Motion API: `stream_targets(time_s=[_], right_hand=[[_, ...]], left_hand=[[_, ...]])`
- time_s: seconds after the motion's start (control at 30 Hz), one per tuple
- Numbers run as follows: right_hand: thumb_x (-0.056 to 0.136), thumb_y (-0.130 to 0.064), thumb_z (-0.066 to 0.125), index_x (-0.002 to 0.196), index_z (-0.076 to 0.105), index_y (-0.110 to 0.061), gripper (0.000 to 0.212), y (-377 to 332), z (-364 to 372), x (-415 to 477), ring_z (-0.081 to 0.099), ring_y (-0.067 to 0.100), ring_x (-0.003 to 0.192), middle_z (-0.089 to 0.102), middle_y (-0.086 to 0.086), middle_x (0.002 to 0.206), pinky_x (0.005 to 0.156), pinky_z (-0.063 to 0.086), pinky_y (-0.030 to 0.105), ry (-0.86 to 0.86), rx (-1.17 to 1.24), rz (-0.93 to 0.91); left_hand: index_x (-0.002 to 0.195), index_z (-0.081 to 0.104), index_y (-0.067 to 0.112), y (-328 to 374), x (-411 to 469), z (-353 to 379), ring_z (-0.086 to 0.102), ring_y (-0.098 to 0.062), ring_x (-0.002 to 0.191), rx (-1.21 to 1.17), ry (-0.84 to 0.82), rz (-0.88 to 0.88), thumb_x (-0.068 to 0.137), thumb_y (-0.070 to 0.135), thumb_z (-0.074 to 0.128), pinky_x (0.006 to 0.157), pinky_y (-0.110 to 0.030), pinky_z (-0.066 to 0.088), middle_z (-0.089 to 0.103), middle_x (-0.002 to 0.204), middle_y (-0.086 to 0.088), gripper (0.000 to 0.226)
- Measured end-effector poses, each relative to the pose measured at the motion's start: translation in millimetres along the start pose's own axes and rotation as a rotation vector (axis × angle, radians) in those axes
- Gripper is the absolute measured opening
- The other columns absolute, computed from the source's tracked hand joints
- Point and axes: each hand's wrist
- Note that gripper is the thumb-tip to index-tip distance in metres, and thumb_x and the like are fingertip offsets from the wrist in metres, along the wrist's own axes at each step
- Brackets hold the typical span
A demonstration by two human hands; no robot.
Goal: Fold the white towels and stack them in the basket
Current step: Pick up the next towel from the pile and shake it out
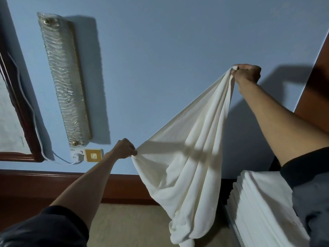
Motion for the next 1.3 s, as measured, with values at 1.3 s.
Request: stream_targets(time_s=[1.3], right_hand=[[0.087,-0.004,0.069,0.111,0.077,-0.01,0.026,51,-38,4,0.07,0.017,0.108,0.073,0.009,0.12,0.082,0.045,0.012,0.179,-0.075,0.156]], left_hand=[[0.097,0.061,-0.006,-72,-40,-113,0.072,-0.03,0.065,-0.607,-0.047,-0.161,0.09,-0.023,0.056,0.061,-0.032,0.064,0.064,0.085,-0.024,0.019]])
Point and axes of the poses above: each hand's wrist, its own x-axis towards the middle knuckle, its own z-axis out of the palm, y = z × x
